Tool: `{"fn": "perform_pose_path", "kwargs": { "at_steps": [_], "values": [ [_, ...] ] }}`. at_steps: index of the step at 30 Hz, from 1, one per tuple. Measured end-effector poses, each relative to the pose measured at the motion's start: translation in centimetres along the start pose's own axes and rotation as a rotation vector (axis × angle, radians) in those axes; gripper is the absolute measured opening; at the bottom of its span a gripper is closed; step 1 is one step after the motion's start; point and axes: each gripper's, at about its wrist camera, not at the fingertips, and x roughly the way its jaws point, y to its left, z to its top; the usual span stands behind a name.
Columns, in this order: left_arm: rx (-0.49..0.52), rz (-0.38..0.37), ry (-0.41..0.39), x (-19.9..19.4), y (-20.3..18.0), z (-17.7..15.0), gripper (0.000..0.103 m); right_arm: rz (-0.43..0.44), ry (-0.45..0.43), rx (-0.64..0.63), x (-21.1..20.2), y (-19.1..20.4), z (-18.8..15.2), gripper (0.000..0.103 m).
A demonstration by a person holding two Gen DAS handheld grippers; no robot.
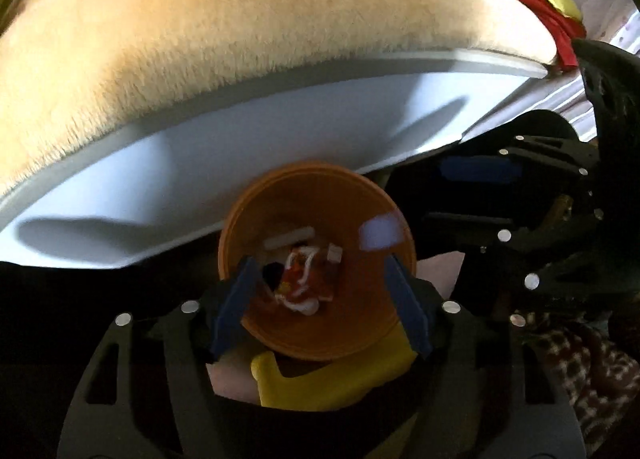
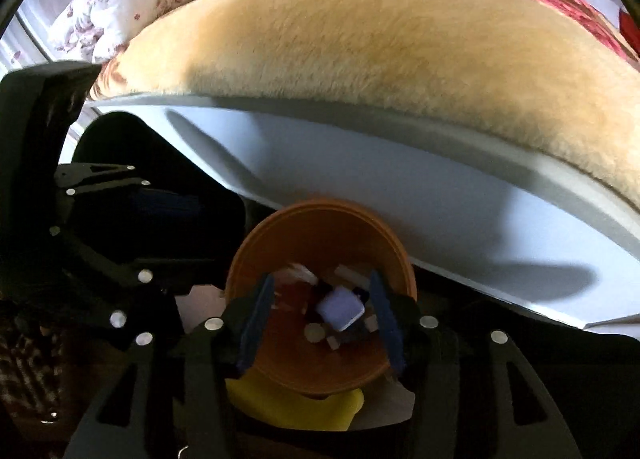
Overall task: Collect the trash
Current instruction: 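Lower both tools to the orange bin and release the items, then grasp the pale green bottle with the left tool while the right tool approaches the eye-drop bottle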
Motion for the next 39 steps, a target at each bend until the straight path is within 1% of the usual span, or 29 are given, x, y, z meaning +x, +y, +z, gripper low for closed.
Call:
{"fn": "perform_pose_path", "kwargs": {
  "at_steps": [2, 5, 7, 9, 12, 13, 15, 16, 18, 19, 20, 22, 25, 27, 29, 30, 35, 37, 39],
  "values": [
    [-0.002, -0.005, 0.000, -0.1, -0.1, 0.2, 0.066, -0.011, -0.022, 0.005, -0.6, -0.4, 0.2, 0.056],
    [-0.002, -0.012, -0.029, -0.8, 0.0, 0.4, 0.066, -0.012, -0.059, 0.014, -1.7, -0.3, 0.3, 0.057],
    [0.000, -0.004, -0.075, -1.9, 0.3, 0.9, 0.066, -0.015, -0.098, 0.007, -2.7, -0.4, 0.7, 0.057],
    [0.000, 0.015, -0.140, -3.6, 0.6, 1.8, 0.066, -0.016, -0.148, 0.001, -4.0, -0.6, 1.2, 0.058],
    [-0.014, 0.058, -0.268, -7.0, 1.5, 4.4, 0.066, -0.016, -0.250, -0.019, -6.5, -1.1, 2.7, 0.062],
    [-0.030, 0.087, -0.316, -8.3, 2.1, 5.6, 0.066, -0.028, -0.297, -0.028, -7.6, -1.2, 3.4, 0.063],
    [-0.075, 0.134, -0.393, -10.5, 3.8, 8.3, 0.066, -0.057, -0.362, -0.038, -8.7, -1.2, 4.6, 0.063],
    [-0.091, 0.148, -0.416, -11.2, 4.6, 9.3, 0.066, -0.078, -0.403, -0.045, -9.4, -1.3, 5.4, 0.063],
    [-0.145, 0.184, -0.457, -12.3, 6.2, 11.7, 0.069, -0.101, -0.452, -0.053, -10.1, -1.2, 6.9, 0.063],
    [-0.188, 0.201, -0.487, -12.8, 7.5, 13.6, 0.071, -0.109, -0.482, -0.057, -10.6, -1.2, 7.6, 0.065],
    [-0.215, 0.217, -0.503, -13.3, 8.5, 14.7, 0.074, -0.109, -0.497, -0.063, -11.0, -1.2, 7.8, 0.067],
    [-0.287, 0.266, -0.537, -13.4, 10.9, 17.9, 0.075, -0.109, -0.530, -0.074, -11.4, -1.1, 8.5, 0.068],
    [-0.393, 0.299, -0.544, -12.5, 14.1, 22.4, 0.075, -0.109, -0.539, -0.090, -11.2, -1.1, 9.2, 0.068],
    [-0.451, 0.325, -0.535, -11.5, 16.0, 25.3, 0.075, -0.122, -0.535, -0.099, -10.6, -1.3, 9.3, 0.068],
    [-0.486, 0.351, -0.526, -10.6, 17.4, 27.3, 0.075, -0.131, -0.525, -0.102, -10.1, -1.6, 9.1, 0.068],
    [-0.503, 0.378, -0.516, -9.9, 18.0, 28.7, 0.075, -0.137, -0.523, -0.100, -10.0, -1.9, 9.0, 0.068],
    [-0.563, 0.488, -0.457, -7.2, 20.3, 32.4, 0.075, -0.144, -0.507, -0.061, -9.6, -3.9, 9.1, 0.068],
    [-0.582, 0.510, -0.437, -6.3, 21.1, 33.0, 0.075, -0.148, -0.506, -0.048, -9.5, -4.6, 9.2, 0.068],
    [-0.590, 0.504, -0.440, -5.7, 21.8, 33.4, 0.075, -0.150, -0.505, -0.046, -9.5, -4.7, 9.3, 0.068]
  ]
}}
